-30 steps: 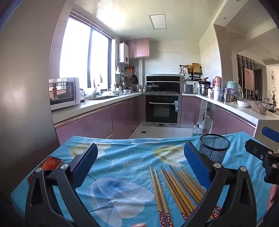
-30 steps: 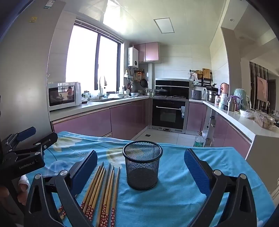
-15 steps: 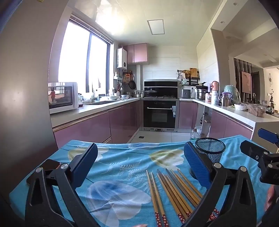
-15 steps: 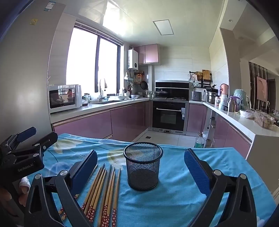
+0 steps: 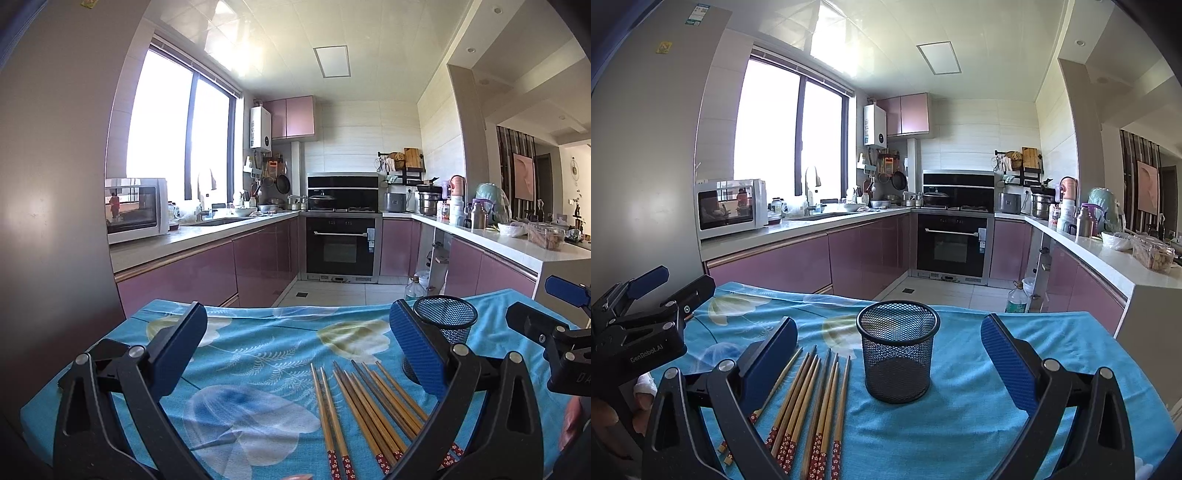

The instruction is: Organize utensils

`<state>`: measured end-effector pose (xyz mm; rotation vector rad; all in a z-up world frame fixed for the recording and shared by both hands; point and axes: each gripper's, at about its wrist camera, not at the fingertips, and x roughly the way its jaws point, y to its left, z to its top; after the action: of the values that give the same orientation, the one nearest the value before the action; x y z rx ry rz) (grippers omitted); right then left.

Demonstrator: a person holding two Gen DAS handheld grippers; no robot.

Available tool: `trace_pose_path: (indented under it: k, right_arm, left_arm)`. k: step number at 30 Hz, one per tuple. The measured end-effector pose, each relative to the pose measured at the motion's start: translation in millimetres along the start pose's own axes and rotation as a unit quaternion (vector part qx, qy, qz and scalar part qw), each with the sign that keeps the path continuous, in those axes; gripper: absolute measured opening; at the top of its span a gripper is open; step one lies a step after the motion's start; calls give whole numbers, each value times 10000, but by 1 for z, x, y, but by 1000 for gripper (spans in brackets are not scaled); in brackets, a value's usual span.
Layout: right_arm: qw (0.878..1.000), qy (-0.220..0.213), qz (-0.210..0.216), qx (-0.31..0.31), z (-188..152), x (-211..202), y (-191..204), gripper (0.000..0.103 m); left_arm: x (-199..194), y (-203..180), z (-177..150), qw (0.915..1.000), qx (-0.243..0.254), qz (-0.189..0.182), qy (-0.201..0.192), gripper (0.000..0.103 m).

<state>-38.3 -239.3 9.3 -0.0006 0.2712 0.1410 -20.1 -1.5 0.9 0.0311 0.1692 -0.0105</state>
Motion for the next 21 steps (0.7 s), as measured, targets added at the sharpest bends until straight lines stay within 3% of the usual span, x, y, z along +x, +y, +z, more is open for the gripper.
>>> trace_pose_path:
  k: [21]
  right_arm:
    - [10000, 4, 9, 8, -4, 5, 0, 96]
  left_arm:
    - [-4, 1, 2, 10000, -47, 28, -41, 97]
